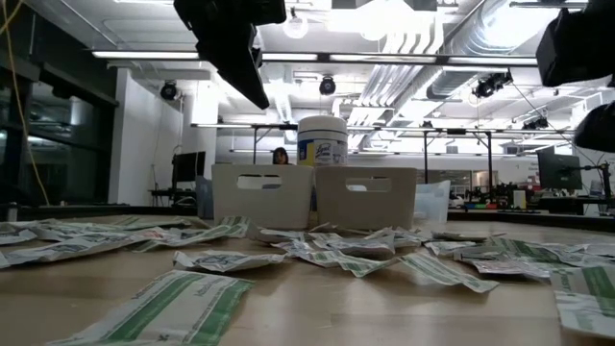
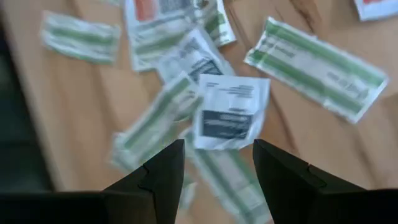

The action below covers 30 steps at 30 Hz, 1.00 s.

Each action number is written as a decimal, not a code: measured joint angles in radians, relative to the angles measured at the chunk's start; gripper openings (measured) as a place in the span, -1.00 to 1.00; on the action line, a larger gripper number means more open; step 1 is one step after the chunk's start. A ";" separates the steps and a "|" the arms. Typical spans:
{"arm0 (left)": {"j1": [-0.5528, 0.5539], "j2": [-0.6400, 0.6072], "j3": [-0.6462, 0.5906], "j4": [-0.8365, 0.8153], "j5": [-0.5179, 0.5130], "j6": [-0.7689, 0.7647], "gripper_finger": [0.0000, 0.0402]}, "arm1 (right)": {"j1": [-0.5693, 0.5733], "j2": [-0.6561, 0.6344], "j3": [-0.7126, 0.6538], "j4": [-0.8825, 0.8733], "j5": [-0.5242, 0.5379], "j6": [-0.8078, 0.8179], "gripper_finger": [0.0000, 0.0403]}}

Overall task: Pick & Place First Aid Supplies
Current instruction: Put the wipe into the gray bin

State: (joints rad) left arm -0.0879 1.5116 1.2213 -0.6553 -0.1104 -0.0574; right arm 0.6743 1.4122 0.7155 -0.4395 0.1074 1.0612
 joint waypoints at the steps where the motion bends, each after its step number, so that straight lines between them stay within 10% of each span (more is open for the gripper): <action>1: 0.000 0.000 0.000 0.001 0.000 0.000 -0.47 | 0.001 0.025 0.016 -0.022 0.020 -0.029 -0.09; 30: 0.000 0.000 0.000 -0.001 -0.006 -0.001 -0.47 | 0.007 0.205 0.059 -0.050 0.074 0.318 -0.09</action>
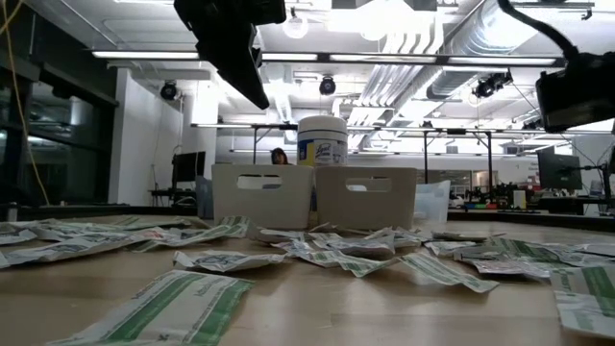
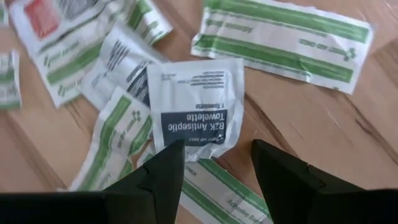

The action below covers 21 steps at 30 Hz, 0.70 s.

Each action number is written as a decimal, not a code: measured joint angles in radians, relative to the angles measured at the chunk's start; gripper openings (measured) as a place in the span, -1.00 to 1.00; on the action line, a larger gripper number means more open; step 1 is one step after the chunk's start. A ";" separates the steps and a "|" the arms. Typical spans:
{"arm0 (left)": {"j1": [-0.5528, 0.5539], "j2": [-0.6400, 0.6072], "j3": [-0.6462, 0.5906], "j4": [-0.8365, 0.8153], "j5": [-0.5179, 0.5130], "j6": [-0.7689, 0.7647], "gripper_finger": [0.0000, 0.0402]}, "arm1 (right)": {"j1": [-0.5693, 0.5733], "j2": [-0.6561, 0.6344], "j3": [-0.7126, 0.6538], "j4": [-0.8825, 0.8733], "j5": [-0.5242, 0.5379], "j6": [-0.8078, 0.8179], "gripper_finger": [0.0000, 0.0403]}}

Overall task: Pick & Place First Aid Supplies
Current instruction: Put the wipe into the gray bin

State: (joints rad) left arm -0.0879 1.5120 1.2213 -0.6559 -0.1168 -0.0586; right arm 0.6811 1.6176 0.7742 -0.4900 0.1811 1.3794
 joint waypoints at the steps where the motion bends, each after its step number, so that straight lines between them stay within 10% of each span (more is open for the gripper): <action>1: 0.000 0.000 0.000 0.000 0.000 0.000 -0.47 | 0.000 0.000 0.000 -0.004 0.004 0.033 -0.09; 21: 0.002 0.000 0.000 -0.087 0.022 0.004 -0.47 | -0.103 0.049 0.003 -0.009 -0.079 0.081 -0.29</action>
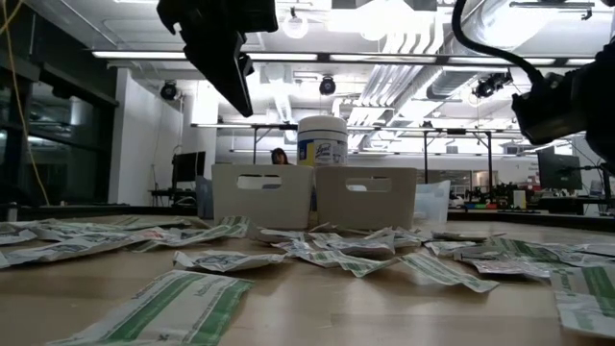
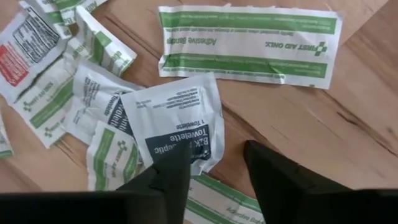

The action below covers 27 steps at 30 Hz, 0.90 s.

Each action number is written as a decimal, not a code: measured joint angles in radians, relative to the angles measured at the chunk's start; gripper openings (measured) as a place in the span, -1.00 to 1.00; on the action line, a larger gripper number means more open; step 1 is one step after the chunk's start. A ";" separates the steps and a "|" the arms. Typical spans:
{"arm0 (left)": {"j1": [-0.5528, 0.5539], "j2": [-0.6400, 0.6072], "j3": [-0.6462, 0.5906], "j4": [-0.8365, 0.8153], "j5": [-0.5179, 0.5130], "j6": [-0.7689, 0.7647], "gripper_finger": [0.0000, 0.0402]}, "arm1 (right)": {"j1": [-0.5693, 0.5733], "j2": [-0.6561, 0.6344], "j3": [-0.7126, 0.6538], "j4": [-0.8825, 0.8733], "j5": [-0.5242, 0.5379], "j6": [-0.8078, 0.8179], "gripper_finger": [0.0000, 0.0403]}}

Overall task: Pick & Place First Aid Supplies
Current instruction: Put the wipe into the gray bin

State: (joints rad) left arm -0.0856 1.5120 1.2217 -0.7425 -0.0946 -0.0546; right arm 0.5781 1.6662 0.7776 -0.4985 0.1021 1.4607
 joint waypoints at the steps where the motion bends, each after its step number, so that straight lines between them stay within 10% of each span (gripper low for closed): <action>1: 0.000 0.000 0.000 0.000 0.001 -0.002 -0.47 | 0.003 0.001 -0.001 0.001 0.000 0.002 -0.34; 16: 0.000 0.000 0.000 -0.001 0.006 -0.025 -0.47 | 0.062 -0.004 -0.007 0.020 0.039 0.075 -0.95; 27: 0.000 0.000 0.000 -0.001 0.007 -0.034 -0.47 | 0.061 -0.173 -0.011 -0.045 0.086 0.083 -0.99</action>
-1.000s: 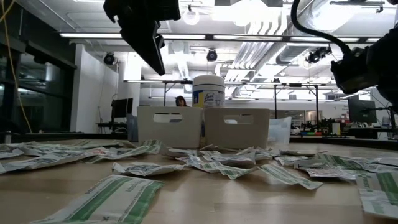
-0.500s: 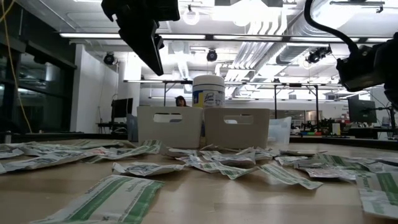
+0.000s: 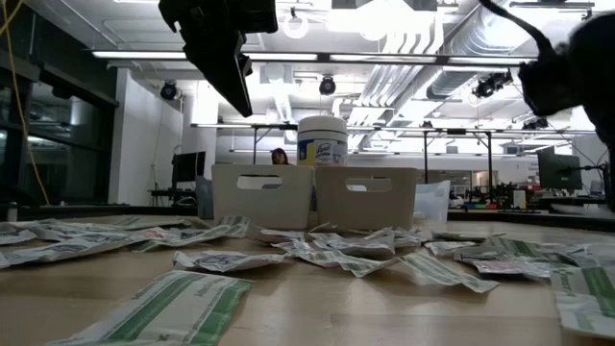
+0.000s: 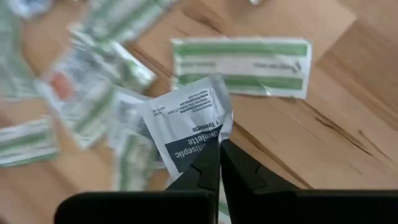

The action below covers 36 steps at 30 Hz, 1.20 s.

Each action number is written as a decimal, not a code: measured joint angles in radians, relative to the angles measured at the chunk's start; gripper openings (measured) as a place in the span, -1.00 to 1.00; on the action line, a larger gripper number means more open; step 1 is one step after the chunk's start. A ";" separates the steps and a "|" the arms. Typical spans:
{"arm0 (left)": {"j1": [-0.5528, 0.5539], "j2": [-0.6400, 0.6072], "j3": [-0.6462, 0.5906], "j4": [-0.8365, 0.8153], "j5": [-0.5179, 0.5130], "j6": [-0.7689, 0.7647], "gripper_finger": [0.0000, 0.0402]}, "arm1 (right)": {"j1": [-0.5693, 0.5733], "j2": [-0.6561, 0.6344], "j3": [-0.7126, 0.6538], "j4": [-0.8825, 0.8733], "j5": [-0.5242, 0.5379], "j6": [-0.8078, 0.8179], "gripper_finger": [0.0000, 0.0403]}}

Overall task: Pick & Place First Aid Supplies
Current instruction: Put the wipe into the gray bin

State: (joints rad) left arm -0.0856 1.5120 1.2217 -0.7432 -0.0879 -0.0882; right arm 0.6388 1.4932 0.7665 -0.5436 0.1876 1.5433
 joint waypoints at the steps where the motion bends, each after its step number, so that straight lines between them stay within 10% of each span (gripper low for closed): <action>1: 0.000 0.000 0.000 0.000 0.000 0.000 -0.47 | 0.000 -0.018 0.000 -0.014 0.008 -0.002 -1.00; 18: 0.000 0.000 0.000 0.019 -0.003 0.002 -0.47 | -0.082 -0.254 0.002 -0.119 0.221 -0.135 -1.00; 36: 0.030 -0.212 -0.024 -0.010 -0.140 0.155 -0.47 | -0.610 -0.249 0.037 0.101 -0.065 -0.713 -1.00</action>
State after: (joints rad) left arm -0.0555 1.2998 1.1972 -0.7528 -0.2283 0.0666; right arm 0.0283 1.2443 0.8040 -0.4428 0.1230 0.8300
